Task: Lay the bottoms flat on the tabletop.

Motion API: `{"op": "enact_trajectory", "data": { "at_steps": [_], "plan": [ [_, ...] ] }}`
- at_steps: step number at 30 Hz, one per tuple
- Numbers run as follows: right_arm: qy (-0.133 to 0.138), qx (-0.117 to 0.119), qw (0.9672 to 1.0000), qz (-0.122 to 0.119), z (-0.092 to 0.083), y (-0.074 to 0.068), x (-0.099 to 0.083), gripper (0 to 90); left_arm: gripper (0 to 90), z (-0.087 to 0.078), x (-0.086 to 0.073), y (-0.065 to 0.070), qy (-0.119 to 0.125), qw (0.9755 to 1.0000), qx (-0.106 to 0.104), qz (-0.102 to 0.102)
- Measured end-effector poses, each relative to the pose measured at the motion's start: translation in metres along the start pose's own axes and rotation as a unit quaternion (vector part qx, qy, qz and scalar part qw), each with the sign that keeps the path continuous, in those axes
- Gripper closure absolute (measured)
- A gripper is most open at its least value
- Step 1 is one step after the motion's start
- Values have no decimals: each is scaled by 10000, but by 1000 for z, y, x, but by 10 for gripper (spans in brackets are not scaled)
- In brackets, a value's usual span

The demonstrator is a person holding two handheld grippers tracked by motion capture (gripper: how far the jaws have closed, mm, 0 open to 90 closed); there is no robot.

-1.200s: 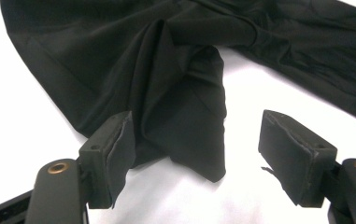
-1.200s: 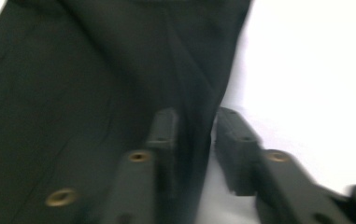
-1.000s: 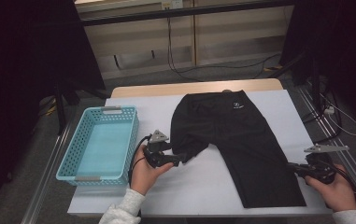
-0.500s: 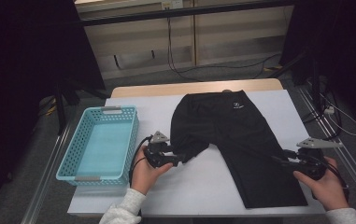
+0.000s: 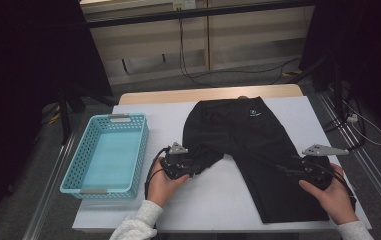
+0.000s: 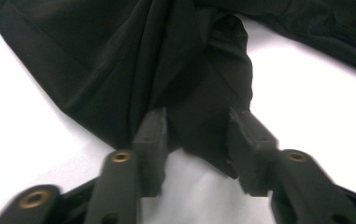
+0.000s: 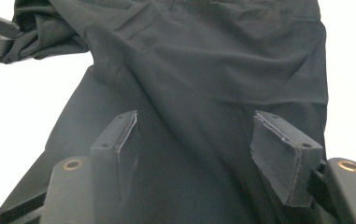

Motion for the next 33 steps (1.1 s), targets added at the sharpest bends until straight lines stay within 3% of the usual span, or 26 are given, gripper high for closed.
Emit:
{"op": "enact_trajectory", "data": {
  "at_steps": [5, 7, 14, 17, 25, 31, 33],
  "plan": [
    [53, -15, 10000, -13, 1, -3, 1, 322, 848, -1, 1, 1, -201, 9993, -200, -253],
    [54, 9, 10000, -28, 1, -4, 2, 316, 873, -2, 2, 3, -243, 9990, -243, -301],
    [-15, 71, 9999, -112, 2, -5, 1, 299, 882, -24, 7, 9, 53, 9991, -359, -216],
    [19, 105, 9999, -135, 1, -6, 3, 295, 883, -35, 10, 13, 223, 9989, -398, -135],
    [20, 134, 9996, -251, 1, -9, 3, 276, 882, -50, 21, 39, 360, 9967, -566, 464],
    [105, 156, 9995, -235, -2, -8, 2, 274, 881, -42, 21, 43, 292, 9959, -641, 569],
    [93, 169, 9995, -262, -1, -10, 3, 273, 881, -45, 23, 45, 397, 9957, -598, 594]
  ]
}}
Point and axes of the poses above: each handheld gripper's, and its own axes: z roughly forward along the jaws, x roughly out of its top, y roughly to its right, the point moved 1 cm from there along z, roughly forward along the jaws, and after that the axes turned 11 degrees about -y, right-handed, at the moved point
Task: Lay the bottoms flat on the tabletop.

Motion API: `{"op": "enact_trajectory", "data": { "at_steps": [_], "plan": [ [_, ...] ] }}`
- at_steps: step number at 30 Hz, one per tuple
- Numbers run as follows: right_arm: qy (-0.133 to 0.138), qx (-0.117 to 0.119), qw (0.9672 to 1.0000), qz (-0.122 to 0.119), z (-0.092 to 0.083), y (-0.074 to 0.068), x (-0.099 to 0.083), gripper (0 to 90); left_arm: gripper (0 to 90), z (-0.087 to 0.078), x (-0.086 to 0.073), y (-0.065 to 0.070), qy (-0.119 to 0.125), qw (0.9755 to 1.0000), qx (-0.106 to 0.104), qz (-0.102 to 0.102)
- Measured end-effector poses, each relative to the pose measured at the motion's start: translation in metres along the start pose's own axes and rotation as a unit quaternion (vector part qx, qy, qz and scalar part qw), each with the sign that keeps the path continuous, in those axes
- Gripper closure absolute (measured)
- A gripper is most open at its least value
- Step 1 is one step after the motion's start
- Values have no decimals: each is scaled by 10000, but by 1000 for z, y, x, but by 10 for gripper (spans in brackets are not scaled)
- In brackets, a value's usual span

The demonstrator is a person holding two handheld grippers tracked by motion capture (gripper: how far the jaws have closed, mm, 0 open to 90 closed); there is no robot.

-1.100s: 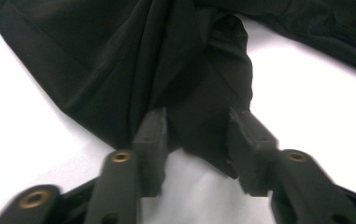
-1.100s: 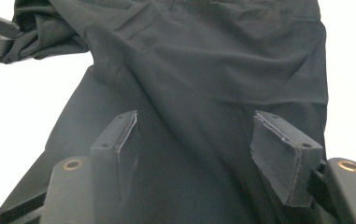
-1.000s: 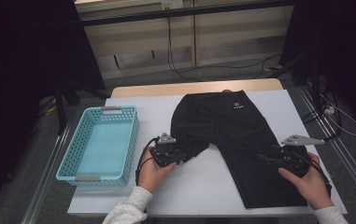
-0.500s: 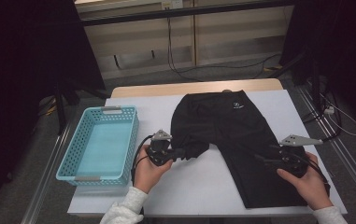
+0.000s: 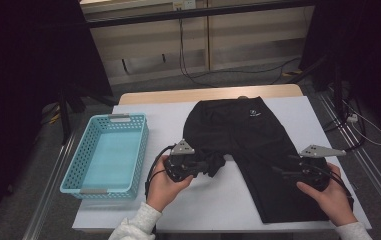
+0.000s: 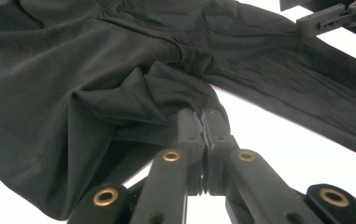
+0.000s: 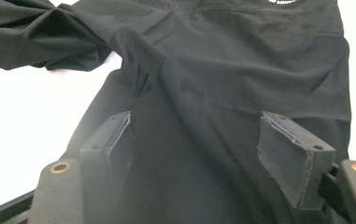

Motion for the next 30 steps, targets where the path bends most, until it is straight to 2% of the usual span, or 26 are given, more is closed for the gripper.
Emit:
{"op": "enact_trajectory", "data": {
  "at_steps": [4, 8, 10, 12, 18, 21, 24, 28, 30],
  "plan": [
    [-10, 26, 10000, -48, 2, -3, 2, 272, 880, -12, 5, 0, 281, 9996, -6, -31],
    [-38, 68, 9999, -87, 5, -6, 4, 270, 880, -16, 5, -3, 467, 9987, -45, -185],
    [-42, 87, 9999, -116, 5, -8, 4, 270, 880, -20, 7, -2, 634, 9979, 13, -144],
    [-37, 106, 9998, -147, 6, -9, 5, 270, 880, -24, 9, -2, 694, 9975, 29, -90],
    [-28, 146, 9997, -185, 6, -12, 5, 267, 881, -21, 11, -4, 804, 9966, 39, -168],
    [-18, 179, 9996, -223, 5, -14, 6, 267, 880, -28, 20, 1, 1003, 9950, 7, -39],
    [-34, 188, 9995, -237, 5, -16, 5, 265, 879, -27, 23, 1, 1014, 9948, -44, -35],
    [-59, 199, 9995, -245, 7, -18, 5, 264, 876, -3, 14, -14, 720, 9968, -122, -321],
    [-78, 222, 9993, -279, 9, -20, 6, 264, 871, 8, 10, -20, 616, 9973, -94, -397]
  ]
}}
Point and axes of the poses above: each handheld gripper's, and its own axes: z roughly forward along the jaws, x roughly out of its top, y roughly to its right, the point moved 1 cm from there along z, roughly forward along the jaws, and after that the axes turned 11 degrees about -y, right-handed, at the moved point
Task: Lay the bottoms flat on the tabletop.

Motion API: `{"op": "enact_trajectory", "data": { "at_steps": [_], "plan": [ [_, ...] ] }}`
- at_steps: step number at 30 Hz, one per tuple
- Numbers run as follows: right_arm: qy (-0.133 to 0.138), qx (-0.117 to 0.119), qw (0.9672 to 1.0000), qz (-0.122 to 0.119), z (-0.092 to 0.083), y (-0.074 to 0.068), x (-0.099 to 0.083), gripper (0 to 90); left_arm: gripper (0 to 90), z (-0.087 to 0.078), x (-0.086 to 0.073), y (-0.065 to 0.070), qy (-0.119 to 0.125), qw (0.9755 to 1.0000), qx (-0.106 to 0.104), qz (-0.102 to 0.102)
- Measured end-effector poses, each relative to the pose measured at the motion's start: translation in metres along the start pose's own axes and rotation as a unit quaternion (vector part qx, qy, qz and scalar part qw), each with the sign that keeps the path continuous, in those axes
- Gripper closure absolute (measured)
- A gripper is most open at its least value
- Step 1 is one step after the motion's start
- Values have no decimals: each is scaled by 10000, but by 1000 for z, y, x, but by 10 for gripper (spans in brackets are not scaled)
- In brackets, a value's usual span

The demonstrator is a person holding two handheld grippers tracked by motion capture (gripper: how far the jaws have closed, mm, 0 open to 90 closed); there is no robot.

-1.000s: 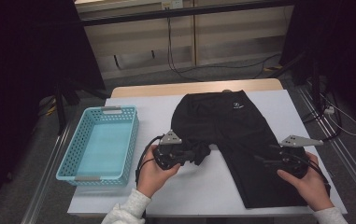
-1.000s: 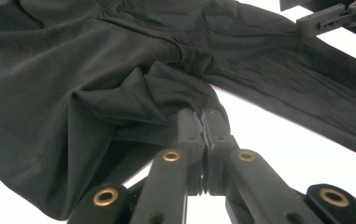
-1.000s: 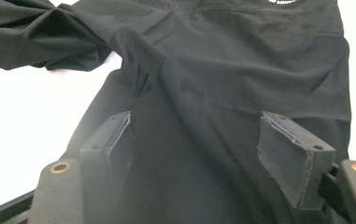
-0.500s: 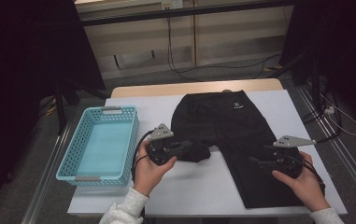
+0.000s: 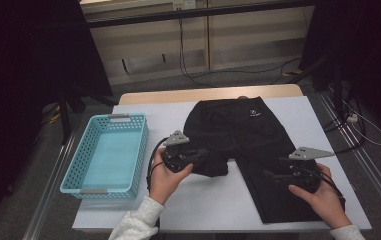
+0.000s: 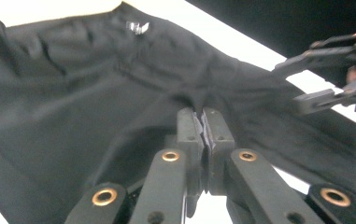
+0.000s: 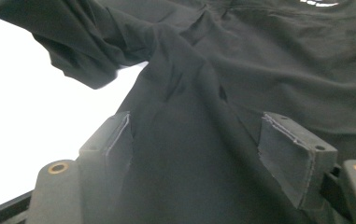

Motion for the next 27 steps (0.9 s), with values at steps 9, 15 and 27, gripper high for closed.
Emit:
{"op": "enact_trajectory", "data": {
  "at_steps": [9, 15, 27],
  "plan": [
    [-96, 144, 9996, -244, 14, -15, 9, 264, 502, 22, -12, -21, -229, 9990, 343, -167],
    [-104, 193, 9992, -340, 18, -21, 13, 260, 310, 19, -15, -23, -207, 9987, 413, -207],
    [-103, 249, 9987, -434, 23, -24, 19, 247, 249, 2, -18, -21, -199, 9980, 580, -159]
  ]
}}
Point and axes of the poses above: each handheld gripper's, and its own axes: z roughly forward along the jaws, x roughly out of its top, y roughly to its right, the point moved 1 cm from there along z, roughly forward along the jaws, and after that the axes turned 11 degrees about -y, right-handed, at the moved point
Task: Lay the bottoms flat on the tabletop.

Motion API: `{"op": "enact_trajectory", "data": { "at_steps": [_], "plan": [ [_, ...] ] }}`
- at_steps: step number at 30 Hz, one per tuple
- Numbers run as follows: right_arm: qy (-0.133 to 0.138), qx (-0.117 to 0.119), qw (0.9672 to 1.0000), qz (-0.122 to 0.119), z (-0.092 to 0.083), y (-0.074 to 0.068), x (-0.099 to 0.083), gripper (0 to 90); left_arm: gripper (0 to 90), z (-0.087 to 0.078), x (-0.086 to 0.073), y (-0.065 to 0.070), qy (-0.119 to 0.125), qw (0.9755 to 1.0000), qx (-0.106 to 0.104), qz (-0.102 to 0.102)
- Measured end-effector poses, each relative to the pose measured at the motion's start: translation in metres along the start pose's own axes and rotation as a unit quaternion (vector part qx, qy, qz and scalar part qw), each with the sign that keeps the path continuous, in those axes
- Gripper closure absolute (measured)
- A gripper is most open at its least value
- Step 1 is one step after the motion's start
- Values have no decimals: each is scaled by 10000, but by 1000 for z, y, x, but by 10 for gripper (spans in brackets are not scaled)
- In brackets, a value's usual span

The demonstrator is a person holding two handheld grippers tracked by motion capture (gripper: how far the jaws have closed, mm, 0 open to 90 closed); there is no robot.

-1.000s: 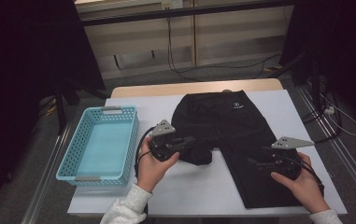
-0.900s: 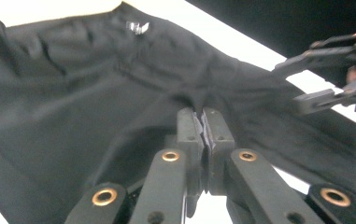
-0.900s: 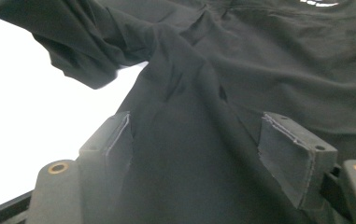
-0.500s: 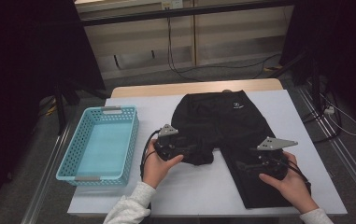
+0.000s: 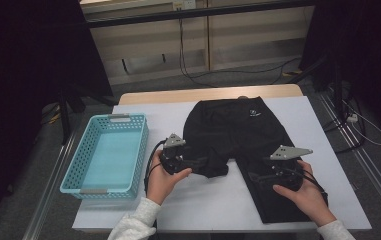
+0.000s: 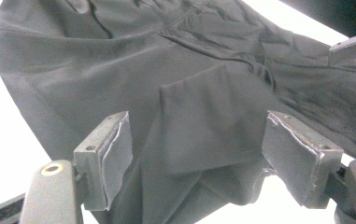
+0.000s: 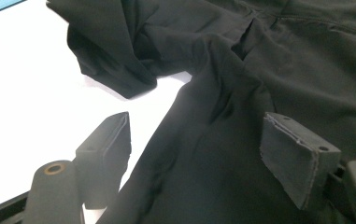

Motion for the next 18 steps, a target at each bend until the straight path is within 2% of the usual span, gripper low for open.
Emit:
{"op": "enact_trajectory", "data": {
  "at_steps": [6, 10, 18],
  "plan": [
    [-41, 51, 10000, -58, 4, -1, 3, 246, 243, -8, -4, -1, 28, 10000, 41, -65],
    [-56, 61, 9999, -75, 6, -1, 4, 243, 265, -7, -10, 2, -93, 9999, -56, -50],
    [-77, 78, 9999, -72, 8, 1, 4, 242, 431, -3, -18, 0, -271, 9995, -117, -63]
  ]
}}
Point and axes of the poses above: each handheld gripper's, and its own axes: z roughly forward along the jaws, x roughly out of its top, y roughly to its right, the point moved 1 cm from there along z, roughly forward along the jaws, and after that the axes turned 11 degrees about -y, right-handed, at the moved point
